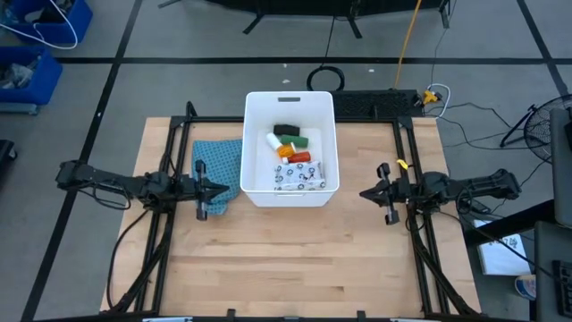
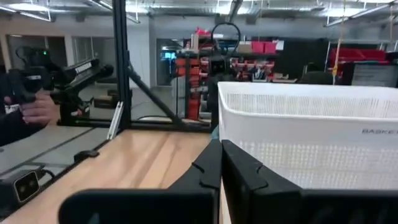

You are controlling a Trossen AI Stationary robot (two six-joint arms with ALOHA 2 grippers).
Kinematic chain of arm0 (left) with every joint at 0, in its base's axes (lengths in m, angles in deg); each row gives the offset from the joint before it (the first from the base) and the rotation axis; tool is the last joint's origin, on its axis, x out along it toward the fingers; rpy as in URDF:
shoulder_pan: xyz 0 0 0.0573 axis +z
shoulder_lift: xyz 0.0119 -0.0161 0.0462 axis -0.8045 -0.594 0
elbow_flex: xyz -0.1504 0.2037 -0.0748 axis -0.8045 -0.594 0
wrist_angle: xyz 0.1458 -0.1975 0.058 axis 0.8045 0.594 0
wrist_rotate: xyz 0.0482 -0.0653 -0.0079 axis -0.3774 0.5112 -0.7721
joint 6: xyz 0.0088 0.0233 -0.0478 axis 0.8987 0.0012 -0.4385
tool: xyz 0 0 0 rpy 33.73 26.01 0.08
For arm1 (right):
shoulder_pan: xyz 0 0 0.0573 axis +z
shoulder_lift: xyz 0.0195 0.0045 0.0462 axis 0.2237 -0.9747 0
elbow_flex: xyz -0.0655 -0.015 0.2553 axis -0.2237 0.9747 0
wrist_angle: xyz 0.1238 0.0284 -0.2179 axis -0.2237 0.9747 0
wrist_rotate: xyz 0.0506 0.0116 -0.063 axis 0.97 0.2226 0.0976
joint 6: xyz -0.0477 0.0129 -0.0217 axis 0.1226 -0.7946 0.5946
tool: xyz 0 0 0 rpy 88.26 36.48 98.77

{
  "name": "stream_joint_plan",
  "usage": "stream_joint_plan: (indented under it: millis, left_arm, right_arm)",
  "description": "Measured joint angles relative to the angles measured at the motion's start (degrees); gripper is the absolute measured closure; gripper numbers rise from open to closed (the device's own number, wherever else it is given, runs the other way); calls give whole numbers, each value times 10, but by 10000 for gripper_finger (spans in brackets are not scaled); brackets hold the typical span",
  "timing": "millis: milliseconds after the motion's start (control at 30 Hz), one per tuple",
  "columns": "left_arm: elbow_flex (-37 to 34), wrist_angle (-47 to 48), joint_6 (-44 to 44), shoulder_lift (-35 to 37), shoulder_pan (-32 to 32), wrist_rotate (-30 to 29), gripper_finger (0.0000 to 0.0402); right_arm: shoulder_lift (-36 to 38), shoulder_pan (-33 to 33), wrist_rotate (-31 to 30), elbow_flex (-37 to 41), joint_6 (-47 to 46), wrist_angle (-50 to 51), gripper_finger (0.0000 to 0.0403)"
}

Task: Pick & place medical supplies in basket/bin
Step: Return to Home Position

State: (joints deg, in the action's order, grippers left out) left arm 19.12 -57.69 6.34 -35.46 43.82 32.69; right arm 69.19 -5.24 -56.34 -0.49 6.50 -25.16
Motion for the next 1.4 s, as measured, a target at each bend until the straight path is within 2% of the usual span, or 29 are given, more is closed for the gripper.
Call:
stream_joint_plan:
  millis: [133, 267, 433, 533, 867, 1167, 1400]
  left_arm:
    - [0, 9, 7, 0, 0, -15, 400]
    - [-16, -13, 28, 0, 3, 6, 400]
    - [-16, -12, 24, 0, 29, 23, 400]
    - [-16, 3, 16, 0, 42, 46, 400]
    - [-16, 25, 5, 0, 51, 53, 399]
    - [-16, 36, -5, 0, 51, 47, 364]
    - [-16, 35, -6, 0, 51, 47, 360]
  right_arm:
    - [3, -9, 1, 12, 7, -6, 403]
    - [1, -41, 2, 12, -1, 9, 403]
    - [1, -84, 60, 12, -25, 9, 403]
    - [1, -96, 63, 13, -32, 11, 403]
    - [1, -100, 44, 13, -17, -8, 403]
    - [1, -100, 45, 14, -17, -7, 403]
    - [1, -100, 45, 14, -17, -7, 403]
